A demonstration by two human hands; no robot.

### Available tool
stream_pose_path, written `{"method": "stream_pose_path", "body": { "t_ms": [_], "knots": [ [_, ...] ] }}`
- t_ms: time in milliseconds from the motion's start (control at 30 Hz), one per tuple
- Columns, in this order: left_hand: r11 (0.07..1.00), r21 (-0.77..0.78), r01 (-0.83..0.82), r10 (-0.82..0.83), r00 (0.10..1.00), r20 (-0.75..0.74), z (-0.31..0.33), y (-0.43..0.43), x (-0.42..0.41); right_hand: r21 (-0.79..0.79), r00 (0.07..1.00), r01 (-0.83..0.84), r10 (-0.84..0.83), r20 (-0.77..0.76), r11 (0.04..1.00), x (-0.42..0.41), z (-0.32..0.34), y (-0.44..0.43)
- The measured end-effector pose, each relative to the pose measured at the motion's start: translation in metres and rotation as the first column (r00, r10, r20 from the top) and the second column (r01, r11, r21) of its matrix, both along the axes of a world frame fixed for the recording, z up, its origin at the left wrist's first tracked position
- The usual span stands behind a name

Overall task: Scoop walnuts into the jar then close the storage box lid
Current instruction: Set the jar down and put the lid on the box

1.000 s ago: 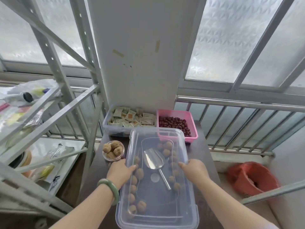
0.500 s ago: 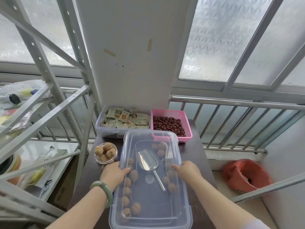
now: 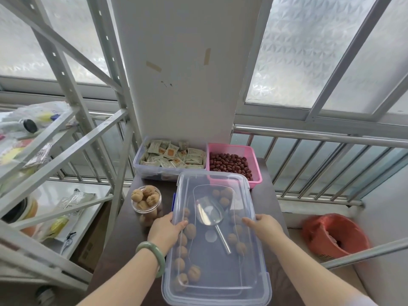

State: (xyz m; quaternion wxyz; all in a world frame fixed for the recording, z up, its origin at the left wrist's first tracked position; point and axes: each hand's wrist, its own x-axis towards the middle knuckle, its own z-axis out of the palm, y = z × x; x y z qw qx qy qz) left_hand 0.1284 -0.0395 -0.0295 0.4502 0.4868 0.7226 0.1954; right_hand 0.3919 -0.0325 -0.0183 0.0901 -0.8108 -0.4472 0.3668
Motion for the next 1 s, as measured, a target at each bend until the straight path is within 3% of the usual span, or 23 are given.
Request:
{"method": "stream_pose_path", "body": {
  "t_ms": [167,233,333,600,1000],
  "knots": [
    [0.981,-0.139,-0.136,0.133,0.991,-0.034,-0.018,0.006,-0.004,-0.183,0.972,0.143,-0.173,-0.159,0.972,0.005,0.008,-0.007],
    [0.968,-0.213,-0.132,0.139,0.990,0.017,-0.005,0.002,-0.001,-0.223,0.954,0.159,-0.208,-0.217,0.962,0.006,0.004,-0.010],
    [0.942,-0.307,-0.132,0.183,0.973,0.144,0.000,0.000,0.000,-0.210,0.930,0.184,-0.239,-0.279,0.960,0.005,-0.004,-0.014],
    [0.951,-0.281,-0.130,0.183,0.968,0.172,-0.004,0.006,-0.004,-0.112,0.890,0.149,-0.182,-0.417,0.983,0.016,-0.004,-0.021],
    [0.983,-0.181,-0.019,-0.008,0.989,-0.148,-0.001,0.017,0.007,-0.008,0.955,0.108,-0.106,-0.278,0.994,0.003,-0.002,-0.016]
  ]
}}
